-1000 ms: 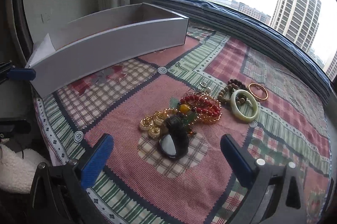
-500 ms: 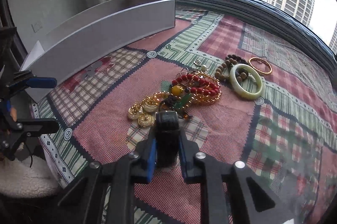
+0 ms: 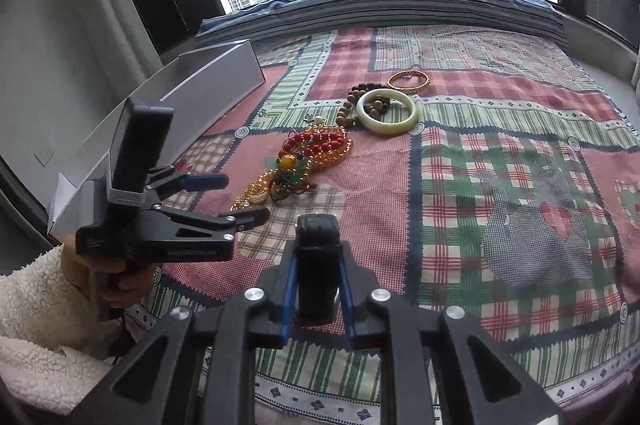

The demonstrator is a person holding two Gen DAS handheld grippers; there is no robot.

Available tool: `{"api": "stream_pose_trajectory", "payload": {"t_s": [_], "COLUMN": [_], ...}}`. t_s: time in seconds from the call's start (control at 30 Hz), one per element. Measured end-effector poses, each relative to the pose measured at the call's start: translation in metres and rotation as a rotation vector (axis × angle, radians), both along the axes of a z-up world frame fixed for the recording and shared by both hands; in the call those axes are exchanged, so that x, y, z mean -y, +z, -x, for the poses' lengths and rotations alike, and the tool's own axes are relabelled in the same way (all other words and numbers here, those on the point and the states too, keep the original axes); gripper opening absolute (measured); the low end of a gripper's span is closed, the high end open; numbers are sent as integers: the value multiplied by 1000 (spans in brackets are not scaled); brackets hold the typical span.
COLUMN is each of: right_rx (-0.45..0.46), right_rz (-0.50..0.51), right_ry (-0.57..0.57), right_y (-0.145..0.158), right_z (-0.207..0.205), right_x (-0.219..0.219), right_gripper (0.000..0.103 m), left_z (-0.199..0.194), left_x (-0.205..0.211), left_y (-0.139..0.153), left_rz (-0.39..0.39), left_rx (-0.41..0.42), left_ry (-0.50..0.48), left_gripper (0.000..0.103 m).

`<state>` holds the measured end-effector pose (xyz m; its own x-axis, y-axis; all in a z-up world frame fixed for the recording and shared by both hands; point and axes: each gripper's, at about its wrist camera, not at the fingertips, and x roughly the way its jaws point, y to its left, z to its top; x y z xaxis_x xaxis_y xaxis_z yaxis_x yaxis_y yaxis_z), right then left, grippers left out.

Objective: Organize jewelry
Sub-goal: 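Carry both items into the white box and open both grippers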

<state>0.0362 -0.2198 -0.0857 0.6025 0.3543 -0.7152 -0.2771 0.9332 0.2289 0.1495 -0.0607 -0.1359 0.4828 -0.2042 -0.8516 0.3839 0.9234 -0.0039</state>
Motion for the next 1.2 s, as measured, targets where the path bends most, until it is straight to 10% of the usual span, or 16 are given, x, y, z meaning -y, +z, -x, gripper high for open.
{"api": "stream_pose_trajectory", "payload": {"t_s": [0.07,0.7,0.93,1.2], "right_rx": [4,92,142,45], "right_rz": [-2,-17,-78,-114], "right_ry": [-7,135,321,494], "right_y": [3,72,121,107], "right_z": [3,-9,-36,-84], "right_x": [0,-66,-164,-309], "right_gripper": [19,19,19,19], "left_z": [4,70,88,93], "left_x": [-5,-150,-238,-299], "left_y": [1,141,185,135], "left_rz": [6,304,202,122], "left_rx": [-15,62,166,92], "left_ry": [1,288,554,750], "left_gripper": [15,14,14,14]}}
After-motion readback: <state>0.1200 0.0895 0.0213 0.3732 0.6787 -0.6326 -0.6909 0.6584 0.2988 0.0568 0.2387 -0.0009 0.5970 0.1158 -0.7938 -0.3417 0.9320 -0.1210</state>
